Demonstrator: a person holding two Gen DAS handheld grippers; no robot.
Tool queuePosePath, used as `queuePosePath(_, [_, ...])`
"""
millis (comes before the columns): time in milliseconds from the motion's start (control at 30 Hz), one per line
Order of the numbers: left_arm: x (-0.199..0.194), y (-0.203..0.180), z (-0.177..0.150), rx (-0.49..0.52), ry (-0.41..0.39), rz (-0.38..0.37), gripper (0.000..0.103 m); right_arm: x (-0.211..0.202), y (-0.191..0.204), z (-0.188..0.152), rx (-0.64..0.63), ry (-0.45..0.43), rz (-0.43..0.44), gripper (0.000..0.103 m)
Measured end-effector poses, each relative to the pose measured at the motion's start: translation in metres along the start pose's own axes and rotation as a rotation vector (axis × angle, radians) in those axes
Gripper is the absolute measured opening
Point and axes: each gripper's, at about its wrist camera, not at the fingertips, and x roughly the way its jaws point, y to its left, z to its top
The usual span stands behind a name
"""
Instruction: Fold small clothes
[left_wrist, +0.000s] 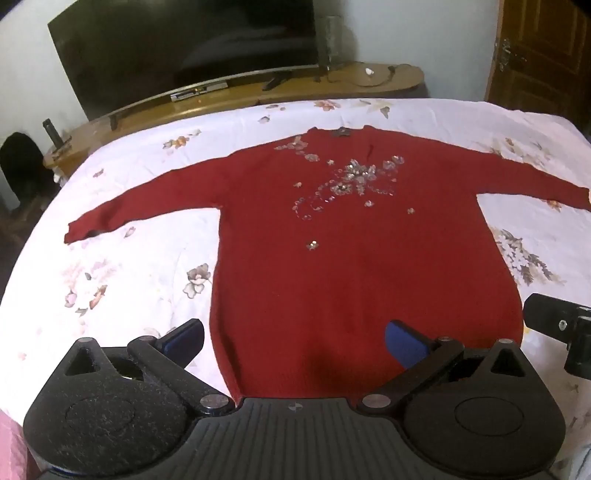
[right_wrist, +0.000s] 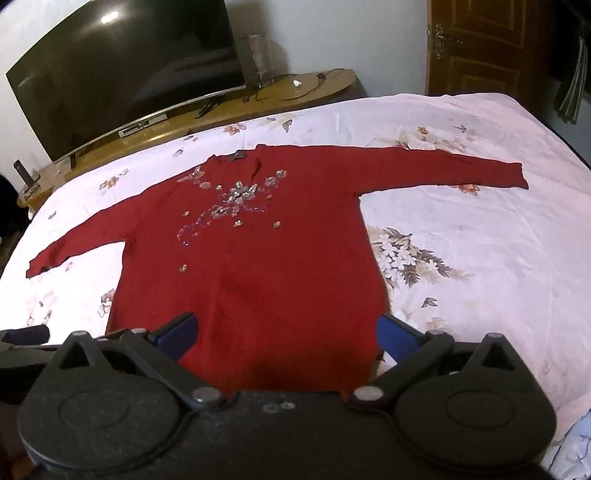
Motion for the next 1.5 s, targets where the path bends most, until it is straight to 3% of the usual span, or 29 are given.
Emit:
queuePosePath(267, [0.025,0.005,-0.008,0.001,0.111,-0.001,0.103,0.005,0.004,-0.004,-0.006,0.044,-0.020,0.102])
queuePosePath(400, [0.016,-0.008,-0.012,0.030,0.108,0.024,0.103,0.006,0.008,-0.005,-0.015,0.060,-0.048,0.102])
queuePosePath(433, [0.011,-0.010,-0.009,0.035,0.137,0.018,0.103,0.006,0.009,-0.006,-0.021,0.063,-0.051,0.102])
queuePosePath(700, [0.009,-0.010,-0.002,0.003,0.112,0.022,0.103,0.005,0.007,-0.006,-0.019,0.053,-0.052,0.102])
queuePosePath(733, [0.009,-0.010,-0.002,-0.014,0.103,-0.004,0.103,0.005,0.006,-0.006,-0.018,0.051,-0.054,0.102])
queuePosePath(900, [0.007,-0.015,-0.002,0.017,0.075,0.010,0.103,0.005,0.006,-0.007,-0.024,0.050,-0.061,0.102])
queuePosePath(1300, [-0.002,-0.032,0.001,0.042,0.036,-0.067,0.103,-0.002,-0.009,-0.013,0.018,0.027,-0.108,0.102])
queuePosePath(1500, [-0.002,-0.035,0.000,0.066,0.016,-0.045,0.103,-0.003,-0.013,-0.017,0.033,0.031,-0.113,0.102])
